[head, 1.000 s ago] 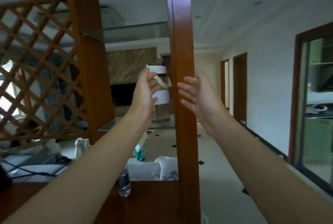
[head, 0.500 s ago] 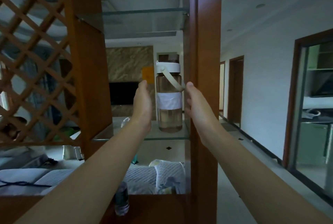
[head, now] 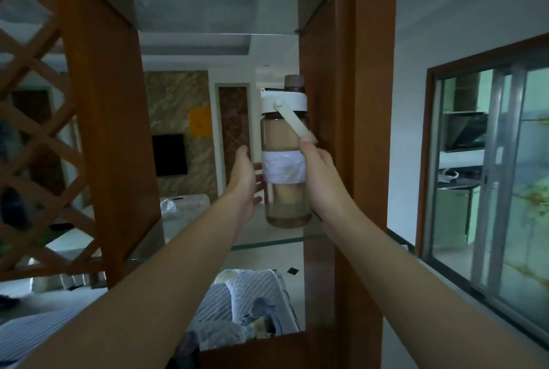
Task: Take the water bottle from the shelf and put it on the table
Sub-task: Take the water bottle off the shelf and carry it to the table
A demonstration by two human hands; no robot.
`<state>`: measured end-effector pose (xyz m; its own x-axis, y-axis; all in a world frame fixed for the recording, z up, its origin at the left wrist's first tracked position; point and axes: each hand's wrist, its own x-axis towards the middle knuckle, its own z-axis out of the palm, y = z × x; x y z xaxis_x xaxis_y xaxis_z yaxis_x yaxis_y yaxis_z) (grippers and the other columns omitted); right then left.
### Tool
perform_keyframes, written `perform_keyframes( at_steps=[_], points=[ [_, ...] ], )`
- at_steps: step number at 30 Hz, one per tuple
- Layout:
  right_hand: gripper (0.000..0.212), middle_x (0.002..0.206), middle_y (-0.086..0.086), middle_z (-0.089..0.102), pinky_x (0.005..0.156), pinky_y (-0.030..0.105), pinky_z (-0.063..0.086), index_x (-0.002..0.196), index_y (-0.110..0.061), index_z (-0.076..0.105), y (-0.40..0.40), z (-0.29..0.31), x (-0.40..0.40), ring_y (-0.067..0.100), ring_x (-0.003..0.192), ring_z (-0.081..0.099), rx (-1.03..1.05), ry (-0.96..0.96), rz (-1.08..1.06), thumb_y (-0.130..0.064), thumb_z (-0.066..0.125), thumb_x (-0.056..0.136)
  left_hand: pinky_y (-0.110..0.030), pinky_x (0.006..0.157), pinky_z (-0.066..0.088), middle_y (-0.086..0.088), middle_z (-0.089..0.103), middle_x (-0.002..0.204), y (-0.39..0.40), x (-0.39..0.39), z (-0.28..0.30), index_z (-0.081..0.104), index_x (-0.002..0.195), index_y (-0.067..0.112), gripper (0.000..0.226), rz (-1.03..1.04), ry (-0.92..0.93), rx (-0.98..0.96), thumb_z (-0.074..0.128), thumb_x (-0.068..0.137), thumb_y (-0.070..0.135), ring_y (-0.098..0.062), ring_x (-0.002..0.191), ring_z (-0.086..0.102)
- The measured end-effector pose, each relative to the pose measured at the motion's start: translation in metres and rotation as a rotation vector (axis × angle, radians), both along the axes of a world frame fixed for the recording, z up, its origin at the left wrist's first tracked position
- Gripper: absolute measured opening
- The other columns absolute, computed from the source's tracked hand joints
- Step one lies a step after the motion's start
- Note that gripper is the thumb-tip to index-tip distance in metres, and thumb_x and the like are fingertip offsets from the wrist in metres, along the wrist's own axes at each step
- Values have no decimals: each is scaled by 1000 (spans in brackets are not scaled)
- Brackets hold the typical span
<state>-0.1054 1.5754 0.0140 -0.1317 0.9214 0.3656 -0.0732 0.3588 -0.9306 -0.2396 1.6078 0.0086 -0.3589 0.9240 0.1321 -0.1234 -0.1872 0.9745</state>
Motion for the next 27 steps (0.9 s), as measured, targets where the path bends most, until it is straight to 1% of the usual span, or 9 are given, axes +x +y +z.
perform_keyframes(
  at_steps=[5,8,10,13,15,19,23,24,27],
  points=[
    [71,142,9,56,115,48,36,150,-15,39,15,5,-12,28,132,52,-101,65,-40,-61,42,97,-49,106,46,-10,70,104,10,-12,-7,63,91,20,64,-87,-32,-20,20,97,67,-27,103,65],
    [76,144,7,54,116,47,35,152,-16,36,19,5,-19,27,132,51,-90,71,-77,-65,42,95,-40,82,51,-8,69,93,19,-15,-8,62,87,19,64,-113,-83,-38,20,98,67,-25,91,65],
    [77,144,6,53,115,45,34,154,-15,33,23,8,-24,26,132,49,-75,77,-115,-65,43,95,-36,68,46,-8,68,90,22,-16,-8,60,86,19,62,-128,-95,-34,21,99,66,-23,87,64],
    [80,147,6,50,113,43,34,156,-14,28,28,12,-30,27,134,47,-86,106,-129,-64,45,95,-35,63,46,-9,70,90,27,-16,-7,62,86,19,62,-160,-102,-24,21,100,64,-22,86,66],
    [81,148,6,47,112,42,33,156,-14,24,31,13,-33,27,136,45,-95,108,-136,-63,45,95,-35,65,48,-10,71,91,28,-14,-7,64,86,18,64,-175,-98,-28,22,100,64,-24,88,67],
    [80,146,8,52,115,49,34,155,-15,29,41,11,-36,29,134,49,-111,146,-134,-64,47,94,-41,86,52,-13,74,98,30,-12,-10,68,90,17,68,-224,-102,-37,21,98,66,-28,100,67],
    [72,138,10,62,111,49,43,148,-15,43,49,11,-37,29,126,59,-103,208,-88,-62,50,94,-37,71,51,-5,80,68,36,-18,-12,70,87,17,71,-230,-125,-41,22,97,68,-25,90,69],
    [70,133,10,65,106,47,47,145,-14,47,50,11,-37,29,120,63,-109,232,-76,-62,50,94,-38,75,53,-5,80,70,37,-19,-12,71,88,16,72,-232,-121,-40,21,97,68,-26,92,70],
    [63,116,10,74,79,36,57,135,-15,57,55,11,-36,26,101,73,-116,252,-63,-62,50,94,-48,103,49,-15,78,105,39,-18,-14,74,95,17,75,-255,-132,-33,20,96,69,-32,108,69]
  ],
)
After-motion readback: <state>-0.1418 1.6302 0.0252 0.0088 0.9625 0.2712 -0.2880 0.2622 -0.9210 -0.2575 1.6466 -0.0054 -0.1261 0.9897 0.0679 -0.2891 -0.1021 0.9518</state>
